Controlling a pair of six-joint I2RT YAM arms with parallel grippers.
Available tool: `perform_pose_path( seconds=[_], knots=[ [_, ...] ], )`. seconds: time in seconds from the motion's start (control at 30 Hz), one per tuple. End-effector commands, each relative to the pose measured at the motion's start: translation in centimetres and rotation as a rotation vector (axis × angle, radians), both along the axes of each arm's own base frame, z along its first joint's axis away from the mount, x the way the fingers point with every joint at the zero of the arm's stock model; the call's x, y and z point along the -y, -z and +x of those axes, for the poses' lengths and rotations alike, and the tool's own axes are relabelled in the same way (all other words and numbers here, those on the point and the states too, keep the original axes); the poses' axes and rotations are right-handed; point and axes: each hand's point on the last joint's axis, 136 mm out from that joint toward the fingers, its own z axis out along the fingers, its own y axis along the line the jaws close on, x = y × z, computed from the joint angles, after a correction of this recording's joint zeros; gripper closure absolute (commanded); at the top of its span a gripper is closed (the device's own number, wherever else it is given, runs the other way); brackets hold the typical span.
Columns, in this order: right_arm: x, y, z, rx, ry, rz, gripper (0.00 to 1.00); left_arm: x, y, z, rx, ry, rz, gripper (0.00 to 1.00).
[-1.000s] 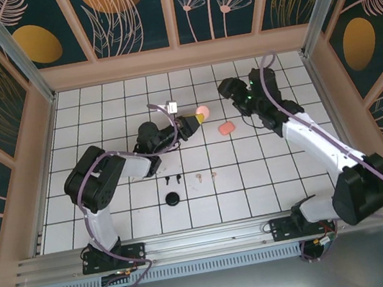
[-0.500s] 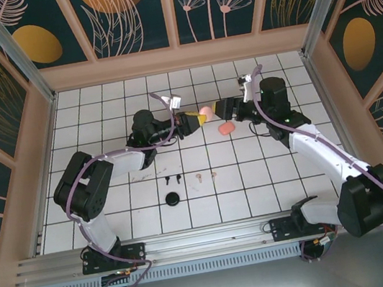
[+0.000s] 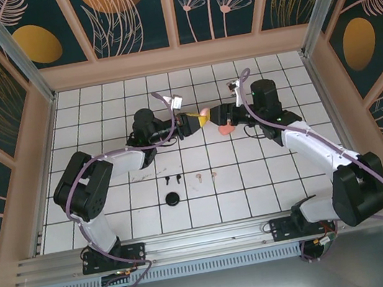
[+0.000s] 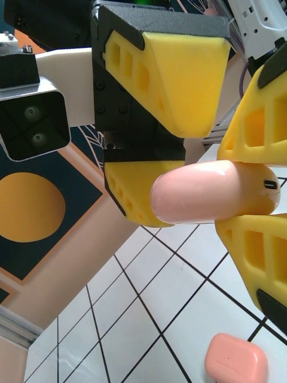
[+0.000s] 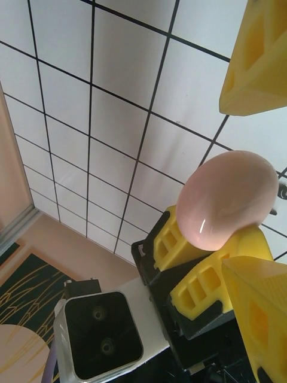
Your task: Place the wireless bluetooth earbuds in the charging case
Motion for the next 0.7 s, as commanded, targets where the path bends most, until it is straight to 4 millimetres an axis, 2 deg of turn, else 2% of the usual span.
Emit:
perform_pose_path(
  seconds=[0.0, 0.2, 0.43, 0.53, 0.67],
  knots=[
    [0.2, -0.2, 1.1, 0.045, 0.019, -0.01, 0.37, -0.1, -3.2, -0.7, 0.081, 0.027, -0.039, 1.0],
    [0.9, 1.6, 1.8, 0.001, 0.052, -0.024, 0.39, -0.3, -4.1, -1.1, 0.099, 0.028, -0.049, 1.0],
    [3.0, 3.5, 2.6, -0.05, 0.129, -0.022, 0.42, -0.5, -4.5, -1.6, 0.109, 0.034, -0.052, 1.0],
    [3.5, 3.0, 2.2, -0.049, 0.13, -0.001, 0.42, -0.8, -5.5, -1.9, 0.135, 0.025, -0.061, 1.0],
    [3.5, 1.2, 0.6, -0.015, 0.088, 0.036, 0.42, -0.8, -5.3, -1.9, 0.129, 0.024, -0.061, 1.0]
  ],
)
